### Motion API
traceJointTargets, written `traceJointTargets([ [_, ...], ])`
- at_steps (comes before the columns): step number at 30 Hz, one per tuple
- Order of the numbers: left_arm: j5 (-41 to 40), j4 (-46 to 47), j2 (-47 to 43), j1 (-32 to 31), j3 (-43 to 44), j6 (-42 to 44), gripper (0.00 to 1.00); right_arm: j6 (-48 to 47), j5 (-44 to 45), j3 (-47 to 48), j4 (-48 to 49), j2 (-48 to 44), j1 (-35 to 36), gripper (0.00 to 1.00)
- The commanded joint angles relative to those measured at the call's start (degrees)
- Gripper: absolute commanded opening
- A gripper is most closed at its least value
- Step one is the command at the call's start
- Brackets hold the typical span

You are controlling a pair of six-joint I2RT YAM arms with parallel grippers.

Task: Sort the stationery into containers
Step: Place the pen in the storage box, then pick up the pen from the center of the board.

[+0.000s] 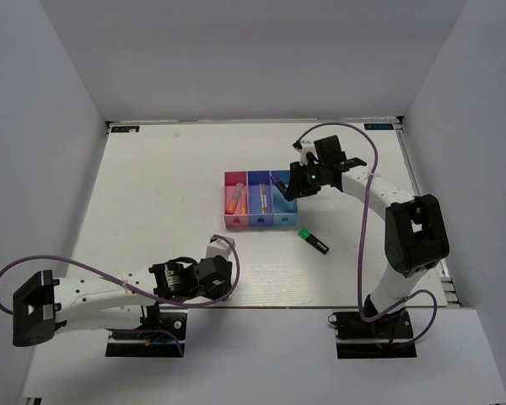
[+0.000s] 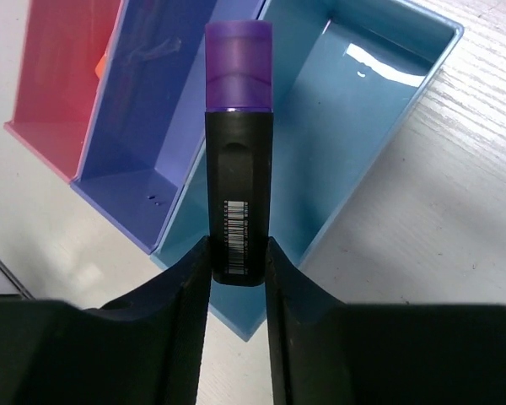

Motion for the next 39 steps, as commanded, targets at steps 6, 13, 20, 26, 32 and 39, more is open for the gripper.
traceJointTargets([
  [6,-1.70,-1.88,-3.25,-0.30,-0.55,-0.31,0.38,-0.46,4.27,2.23,-0.77,-1.74,1.16,0.51],
  [13,-1.61,-2.59,-4.22,-0.39,-0.02,0.91,0.38,-5.19,7.76,-1.36,-2.71,-10.17,0.98,0.43],
  [20,-1.70,-3.12,-5.37,-0.30,0.25,2.24,0.15,-24.18,12.36,-16.74,-8.77,-22.48,0.80,0.12],
  [26,-1.09,-2.42,-5.01,-0.39,-0.54,1.80,0.33,-31.58,11.31,-25.98,-7.90,-25.74,1.42,0.60],
  [32,-0.82,-1.89,-4.40,-0.39,-0.63,1.36,0.45,-29.74,11.21,-28.53,-3.08,-23.29,2.65,0.63],
  [39,-1.17,-1.62,-4.13,-0.39,-0.63,1.36,0.45,-29.38,13.14,-28.27,0.10,-18.10,4.84,0.63],
])
